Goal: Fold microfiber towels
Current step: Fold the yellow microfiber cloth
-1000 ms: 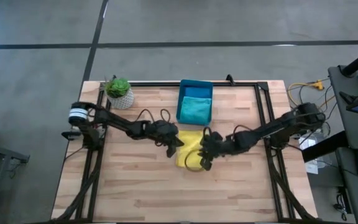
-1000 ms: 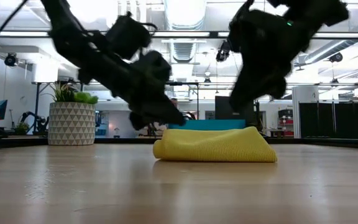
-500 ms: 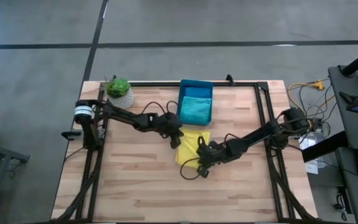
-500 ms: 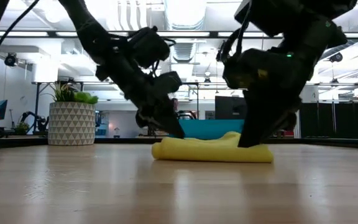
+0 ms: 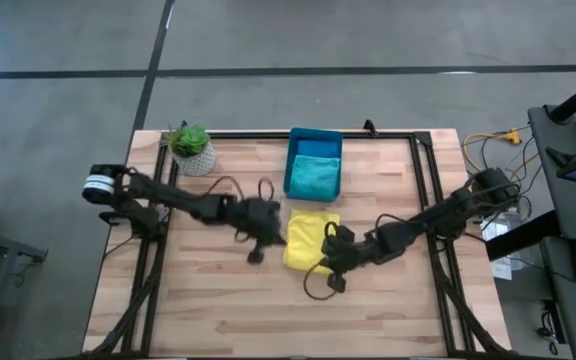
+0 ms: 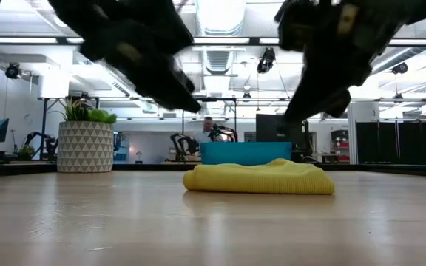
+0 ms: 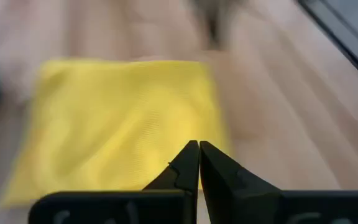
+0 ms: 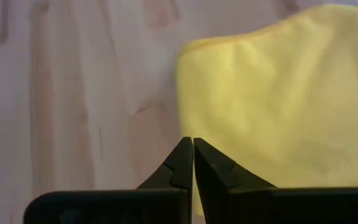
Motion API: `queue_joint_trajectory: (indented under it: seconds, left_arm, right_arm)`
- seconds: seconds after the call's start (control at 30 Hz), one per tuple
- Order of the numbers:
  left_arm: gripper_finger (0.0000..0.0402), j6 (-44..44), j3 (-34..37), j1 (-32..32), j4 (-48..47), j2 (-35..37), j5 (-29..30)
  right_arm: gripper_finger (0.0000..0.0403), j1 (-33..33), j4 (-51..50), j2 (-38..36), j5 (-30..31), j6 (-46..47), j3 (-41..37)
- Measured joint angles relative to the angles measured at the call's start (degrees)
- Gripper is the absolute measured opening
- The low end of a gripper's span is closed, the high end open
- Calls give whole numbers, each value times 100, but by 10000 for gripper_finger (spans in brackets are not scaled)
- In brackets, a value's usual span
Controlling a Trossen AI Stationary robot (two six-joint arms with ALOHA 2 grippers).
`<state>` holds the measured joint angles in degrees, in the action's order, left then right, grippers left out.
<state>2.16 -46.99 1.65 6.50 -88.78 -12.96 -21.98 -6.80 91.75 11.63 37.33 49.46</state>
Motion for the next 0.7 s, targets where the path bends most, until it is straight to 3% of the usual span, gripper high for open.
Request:
queue_joint_trajectory:
  seconds: [0.17, 0.33, 0.43, 0.7]
  left_arm:
    - [0, 1268, 76, 911, 114, -92, 499]
    - [15, 1066, -69, 1093, 210, -491, 546]
    - [58, 1032, -189, 1084, 185, -751, 612]
    - [224, 1037, -782, 1110, 71, -1699, 881]
  right_arm:
    - [10, -262, 15, 57, 168, -280, -21]
    - [45, -288, 149, 213, -332, -713, -21]
    - [85, -296, 159, 289, -413, -891, -21]
    - [187, -288, 102, 608, -126, -1521, -21]
